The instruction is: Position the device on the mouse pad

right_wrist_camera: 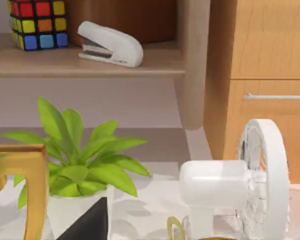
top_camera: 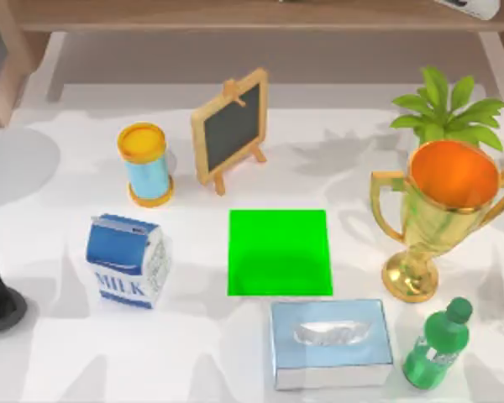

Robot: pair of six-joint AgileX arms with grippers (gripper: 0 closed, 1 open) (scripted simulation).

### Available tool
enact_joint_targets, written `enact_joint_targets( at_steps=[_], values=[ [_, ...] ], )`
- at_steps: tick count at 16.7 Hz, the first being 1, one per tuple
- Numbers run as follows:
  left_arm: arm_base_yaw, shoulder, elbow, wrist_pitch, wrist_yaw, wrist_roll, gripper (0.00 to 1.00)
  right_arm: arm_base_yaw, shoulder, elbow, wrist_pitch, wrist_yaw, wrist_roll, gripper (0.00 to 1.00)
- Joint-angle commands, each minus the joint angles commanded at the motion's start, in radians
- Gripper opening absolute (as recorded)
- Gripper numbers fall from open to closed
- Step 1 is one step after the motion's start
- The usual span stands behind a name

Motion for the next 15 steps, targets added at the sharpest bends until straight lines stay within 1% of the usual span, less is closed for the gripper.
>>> enact_joint_targets(
  at_steps=[2, 4, 7, 10, 15],
  values=[
    [0.0, 0.001, 0.0, 0.0, 0.0, 0.001, 1.0, 0.0, 0.0, 0.0, 0.0, 0.0, 0.0, 1.0],
    [0.003, 0.032, 0.028, -0.026, -0.001, 0.032, 1.0, 0.0, 0.0, 0.0, 0.0, 0.0, 0.0, 1.0],
    [0.011, 0.157, 0.129, -0.121, -0.002, 0.159, 1.0, 0.0, 0.0, 0.0, 0.0, 0.0, 0.0, 1.0],
    [0.022, 0.375, 0.275, -0.264, -0.001, 0.377, 1.0, 0.0, 0.0, 0.0, 0.0, 0.0, 0.0, 1.0],
    [0.044, 0.848, 0.555, -0.557, 0.0, 0.84, 1.0, 0.0, 0.0, 0.0, 0.0, 0.0, 0.0, 1.0]
  ],
)
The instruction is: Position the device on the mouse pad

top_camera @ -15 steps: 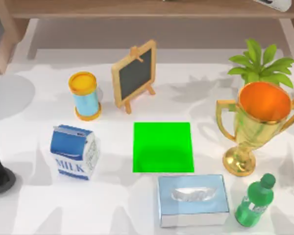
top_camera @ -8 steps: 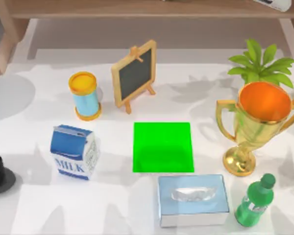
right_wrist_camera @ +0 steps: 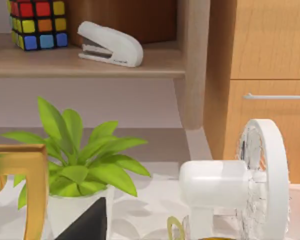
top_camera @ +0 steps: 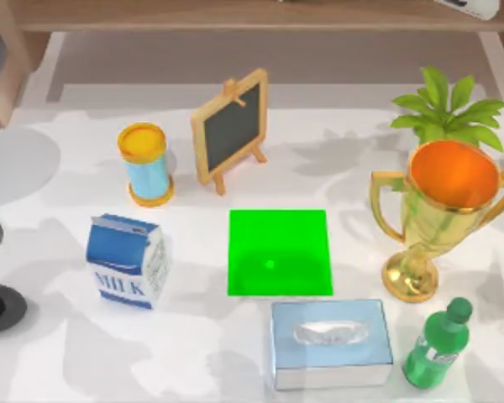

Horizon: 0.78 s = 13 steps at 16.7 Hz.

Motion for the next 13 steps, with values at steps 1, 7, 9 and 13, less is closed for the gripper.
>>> enact_joint_targets(
  at_steps=[1, 7, 9, 13],
  values=[
    [0.005, 0.092, 0.056, -0.059, 0.0, 0.089, 1.0, 0.0, 0.0, 0.0, 0.0, 0.0, 0.0, 1.0],
    [0.03, 0.536, 0.352, -0.355, -0.001, 0.53, 1.0, 0.0, 0.0, 0.0, 0.0, 0.0, 0.0, 1.0],
    [0.036, 0.641, 0.425, -0.42, -0.002, 0.637, 1.0, 0.0, 0.0, 0.0, 0.0, 0.0, 0.0, 1.0],
    [0.043, 0.741, 0.504, -0.485, -0.004, 0.743, 1.0, 0.0, 0.0, 0.0, 0.0, 0.0, 0.0, 1.0]
  ],
)
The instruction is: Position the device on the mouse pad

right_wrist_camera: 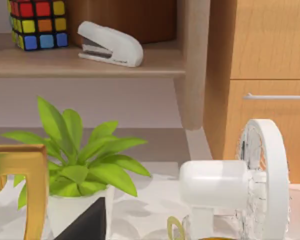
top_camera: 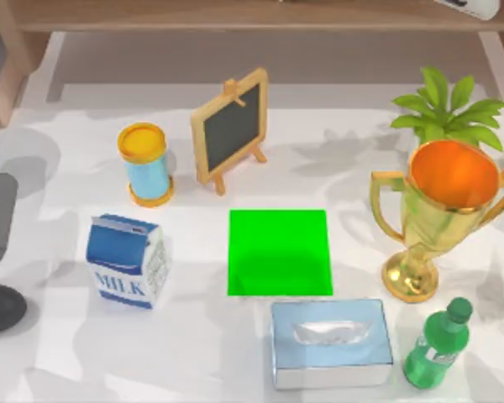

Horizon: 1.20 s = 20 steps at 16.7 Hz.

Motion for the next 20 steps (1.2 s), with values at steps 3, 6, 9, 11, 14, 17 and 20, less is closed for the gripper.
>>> enact_joint_targets(
  at_steps=[3, 6, 9, 11, 14, 17, 20],
  values=[
    [0.0, 0.003, 0.002, -0.002, 0.0, 0.003, 1.0, 0.0, 0.0, 0.0, 0.0, 0.0, 0.0, 1.0],
    [-0.005, 0.001, -0.003, 0.004, 0.0, 0.001, 1.0, 0.0, 0.0, 0.0, 0.0, 0.0, 0.0, 1.0],
    [-0.002, 0.037, -0.045, 0.075, 0.0, 0.001, 1.0, 0.0, 0.0, 0.0, 0.0, 0.0, 0.0, 1.0],
    [0.0, 0.081, -0.094, 0.174, 0.0, 0.003, 1.0, 0.0, 0.0, 0.0, 0.0, 0.0, 0.0, 1.0],
    [0.003, 0.153, -0.177, 0.34, 0.0, 0.007, 1.0, 0.0, 0.0, 0.0, 0.0, 0.0, 0.0, 1.0],
    [0.005, 0.197, -0.224, 0.42, 0.0, 0.01, 1.0, 0.0, 0.0, 0.0, 0.0, 0.0, 0.0, 1.0],
    [0.005, 0.2, -0.228, 0.425, 0.0, 0.01, 1.0, 0.0, 0.0, 0.0, 0.0, 0.0, 0.0, 1.0]
  ],
)
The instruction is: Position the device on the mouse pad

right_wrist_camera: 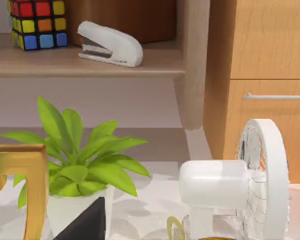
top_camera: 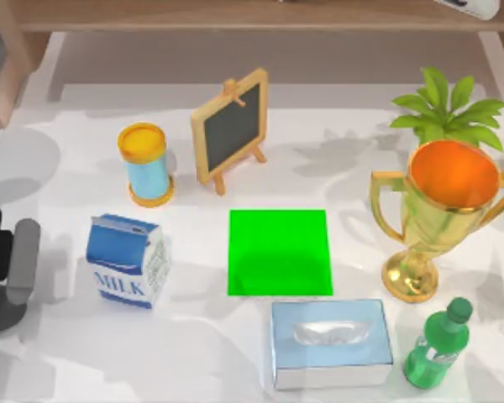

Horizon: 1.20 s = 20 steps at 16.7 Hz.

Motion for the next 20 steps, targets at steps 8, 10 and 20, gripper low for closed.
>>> enact_joint_targets(
  at_steps=[8, 10, 20],
  values=[
    [0.0, 0.0, 0.0, 0.0, 0.0, 0.0, 0.47, 0.0, 0.0, 0.0, 0.0, 0.0, 0.0, 1.0],
    [0.0, 0.0, 0.0, 0.0, 0.0, 0.0, 0.32, 0.0, 0.0, 0.0, 0.0, 0.0, 0.0, 1.0],
    [0.0, 0.0, 0.0, 0.0, 0.0, 0.0, 0.0, 0.0, 0.0, 0.0, 0.0, 0.0, 0.0, 1.0]
  ],
)
